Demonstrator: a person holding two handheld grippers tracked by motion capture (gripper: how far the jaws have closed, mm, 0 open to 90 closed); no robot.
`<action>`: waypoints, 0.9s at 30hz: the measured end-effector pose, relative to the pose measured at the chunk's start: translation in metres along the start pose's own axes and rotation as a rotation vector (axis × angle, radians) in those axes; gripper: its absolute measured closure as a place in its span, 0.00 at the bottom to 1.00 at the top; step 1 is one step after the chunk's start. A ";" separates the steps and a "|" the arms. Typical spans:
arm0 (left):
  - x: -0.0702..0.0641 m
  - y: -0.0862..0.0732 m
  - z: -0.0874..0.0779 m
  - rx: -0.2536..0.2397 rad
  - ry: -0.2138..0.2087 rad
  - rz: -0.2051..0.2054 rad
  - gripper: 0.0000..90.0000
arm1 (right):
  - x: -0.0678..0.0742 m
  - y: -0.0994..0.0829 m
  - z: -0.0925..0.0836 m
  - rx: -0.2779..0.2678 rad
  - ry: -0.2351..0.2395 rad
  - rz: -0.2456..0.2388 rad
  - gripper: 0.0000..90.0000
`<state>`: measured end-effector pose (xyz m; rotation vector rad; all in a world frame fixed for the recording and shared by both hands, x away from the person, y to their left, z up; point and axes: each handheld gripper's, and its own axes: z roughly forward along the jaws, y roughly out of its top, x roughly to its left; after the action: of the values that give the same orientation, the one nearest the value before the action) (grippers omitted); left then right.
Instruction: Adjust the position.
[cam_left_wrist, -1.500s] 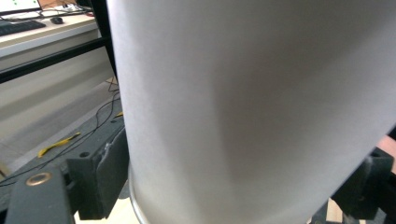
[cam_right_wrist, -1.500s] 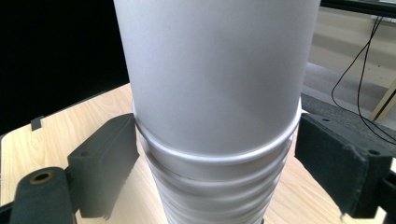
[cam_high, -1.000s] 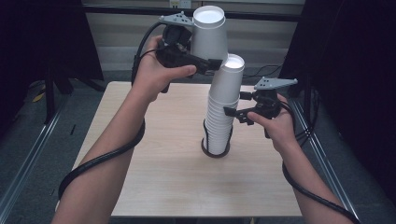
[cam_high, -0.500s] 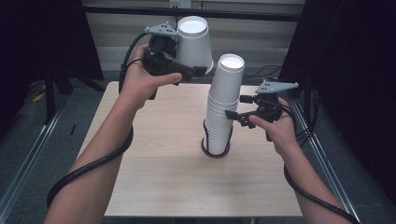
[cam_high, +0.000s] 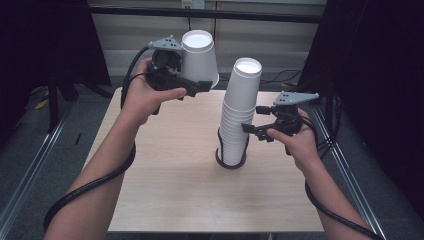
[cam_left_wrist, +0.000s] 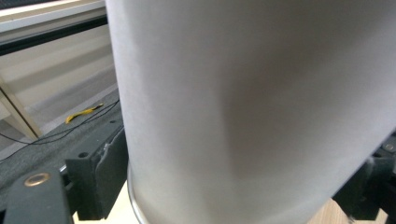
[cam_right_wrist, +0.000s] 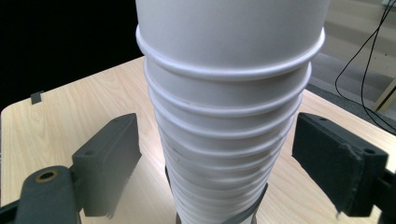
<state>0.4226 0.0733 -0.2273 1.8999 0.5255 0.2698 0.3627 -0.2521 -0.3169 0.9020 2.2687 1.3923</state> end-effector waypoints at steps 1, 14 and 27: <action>0.000 -0.002 0.000 0.001 0.002 0.004 0.14 | 0.000 -0.001 0.000 -0.002 0.002 0.001 0.16; 0.007 -0.031 -0.007 0.033 0.016 -0.016 0.14 | 0.004 -0.015 0.001 0.014 0.015 -0.009 0.16; 0.013 -0.060 -0.012 0.083 0.039 -0.013 0.14 | 0.004 -0.030 0.003 0.023 0.032 0.000 0.16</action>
<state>0.4152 0.1077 -0.2790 1.9745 0.5833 0.2813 0.3514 -0.2571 -0.3442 0.8928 2.3122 1.3930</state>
